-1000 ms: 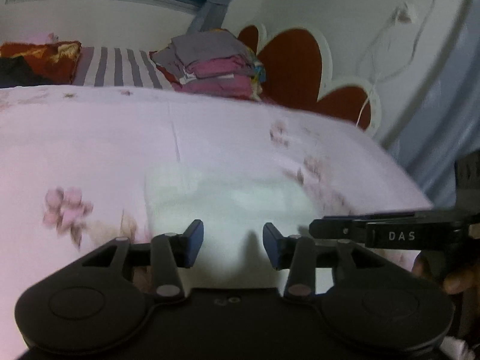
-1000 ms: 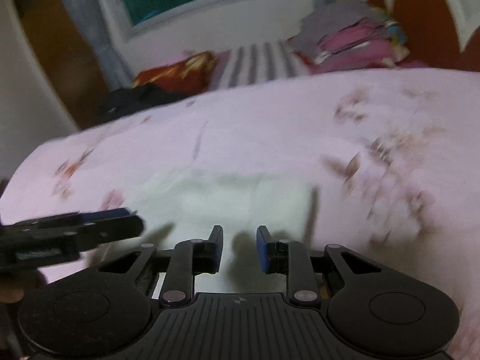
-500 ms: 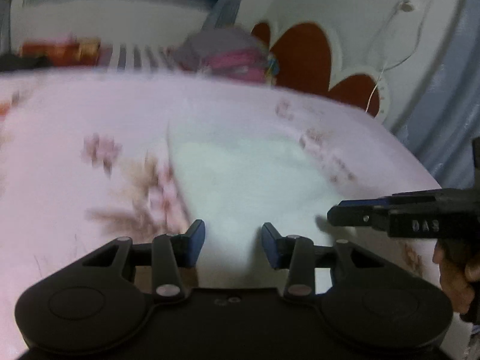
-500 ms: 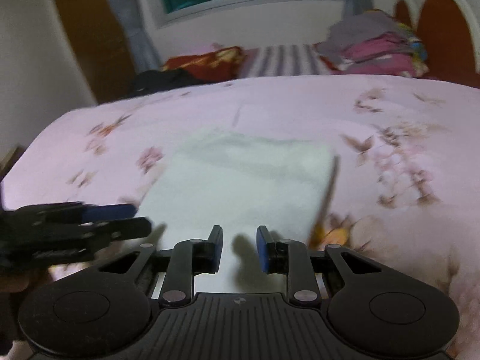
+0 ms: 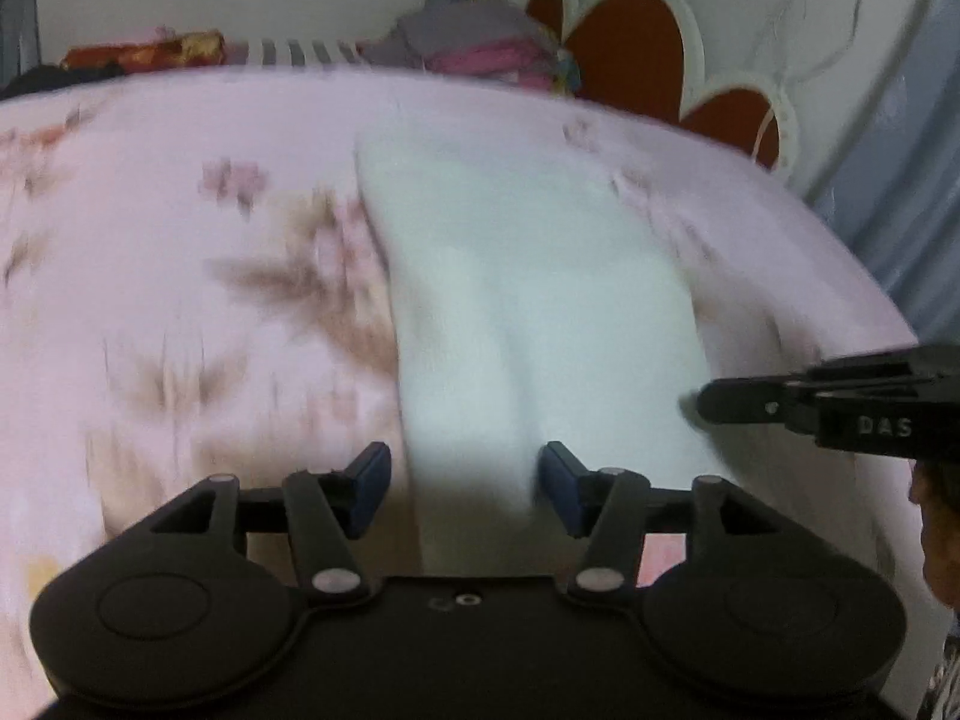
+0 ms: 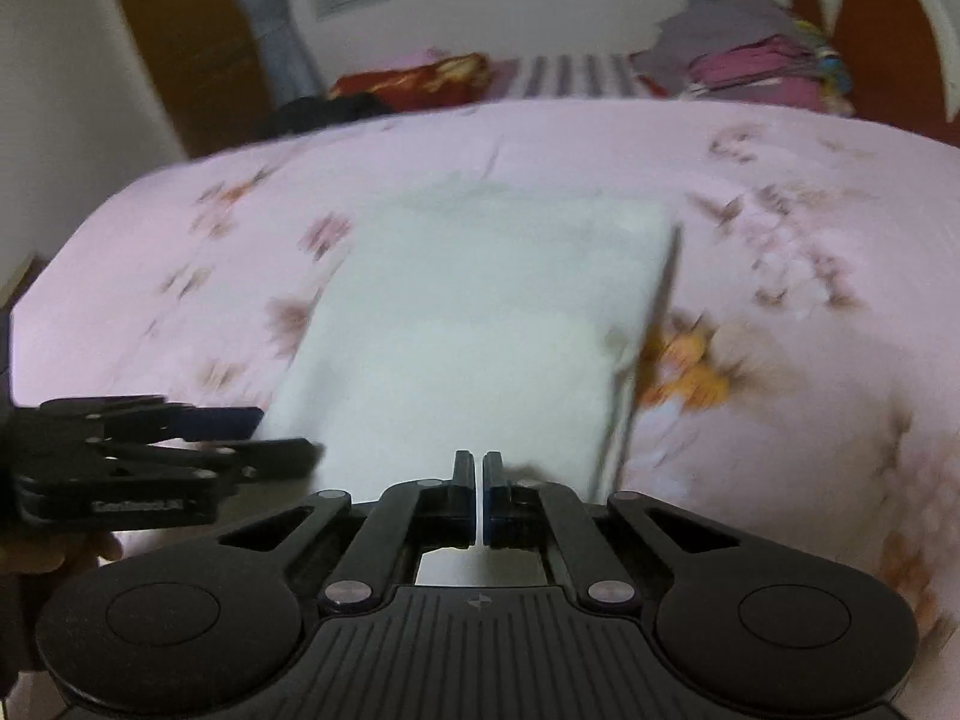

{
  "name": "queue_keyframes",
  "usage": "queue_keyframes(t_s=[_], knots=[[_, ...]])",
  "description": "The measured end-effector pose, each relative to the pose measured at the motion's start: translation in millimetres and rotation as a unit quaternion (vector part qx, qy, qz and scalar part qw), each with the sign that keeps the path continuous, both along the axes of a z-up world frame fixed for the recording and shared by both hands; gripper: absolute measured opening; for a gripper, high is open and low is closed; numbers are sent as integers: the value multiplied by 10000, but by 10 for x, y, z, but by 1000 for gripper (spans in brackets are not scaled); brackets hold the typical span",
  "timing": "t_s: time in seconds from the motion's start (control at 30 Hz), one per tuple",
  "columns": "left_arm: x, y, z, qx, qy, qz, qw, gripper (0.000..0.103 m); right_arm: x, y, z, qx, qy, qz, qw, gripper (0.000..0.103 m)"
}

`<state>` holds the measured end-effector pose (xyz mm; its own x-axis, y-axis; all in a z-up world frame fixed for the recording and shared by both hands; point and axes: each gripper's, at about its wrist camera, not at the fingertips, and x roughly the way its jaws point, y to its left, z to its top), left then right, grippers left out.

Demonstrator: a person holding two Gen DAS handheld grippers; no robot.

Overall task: Fold small clothes
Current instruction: 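Grasp the sweater end with the right tool and fold it onto the bundle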

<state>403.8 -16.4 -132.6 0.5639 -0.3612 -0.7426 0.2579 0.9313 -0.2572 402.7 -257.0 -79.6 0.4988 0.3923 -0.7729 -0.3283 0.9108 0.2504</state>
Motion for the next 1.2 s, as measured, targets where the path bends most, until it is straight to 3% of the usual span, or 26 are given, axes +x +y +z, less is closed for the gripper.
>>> queue_keyframes(t_s=[0.07,0.2,0.23,0.27,0.3,0.37,0.4,0.47,0.57,0.63,0.67,0.7,0.77,0.8,0.87,0.93,0.97,1.0,1.07,1.2], knots=[[-191,-28,-21,107,-136,-50,9998,56,-125,43,-191,-421,212,56,9989,0],[-274,35,79,237,-199,60,9995,59,-281,16,-162,-897,-206,-111,9957,1],[-252,88,140,188,-351,168,9991,66,-294,-17,-92,-840,-329,-270,9956,8],[-197,136,196,132,-507,269,9983,79,-272,-78,-25,-633,-453,-428,9960,44],[-130,174,239,88,-618,351,9974,82,-223,-137,38,-431,-555,-596,9957,76],[85,243,313,-14,-789,487,9957,72,-75,-205,97,-182,-746,-815,9937,74],[225,281,335,-87,-854,532,9949,67,21,-208,120,-138,-768,-894,9929,61],[470,327,333,-230,-798,630,9946,51,194,-236,125,91,-709,-987,9925,45],[747,355,279,-497,-598,613,9951,53,492,-287,50,313,-387,-1250,9909,42],[881,267,119,-364,-200,427,9982,58,584,-332,21,440,-304,-1209,9912,39],[960,227,-12,-447,106,404,9981,64,630,-315,-29,194,-241,-1151,9929,29],[964,195,-51,-518,115,427,9977,66,707,-307,-166,-244,-92,-1171,9928,29],[920,32,19,-6,-73,268,9996,66,743,-523,-287,-36,83,-1536,9881,27],[889,3,42,121,-134,302,9994,66,744,-597,-291,-75,121,-1654,9861,20],[819,32,57,83,-128,402,9991,66,712,-686,-300,-205,110,-1659,9859,20],[730,117,74,-42,-187,538,9984,67,642,-843,-246,256,28,-1719,9848,20],[724,169,84,-118,-199,587,9980,67,610,-907,-197,455,-68,-1741,9837,25],[711,212,90,-214,-206,632,9976,67,590,-958,-163,614,-115,-1749,9826,46],[736,263,113,-432,-204,702,9964,67,584,-1024,-121,1091,-139,-1696,9794,67],[926,296,85,-924,-60,794,9925,67,777,-1019,-193,1714,206,-1545,9728,66]])
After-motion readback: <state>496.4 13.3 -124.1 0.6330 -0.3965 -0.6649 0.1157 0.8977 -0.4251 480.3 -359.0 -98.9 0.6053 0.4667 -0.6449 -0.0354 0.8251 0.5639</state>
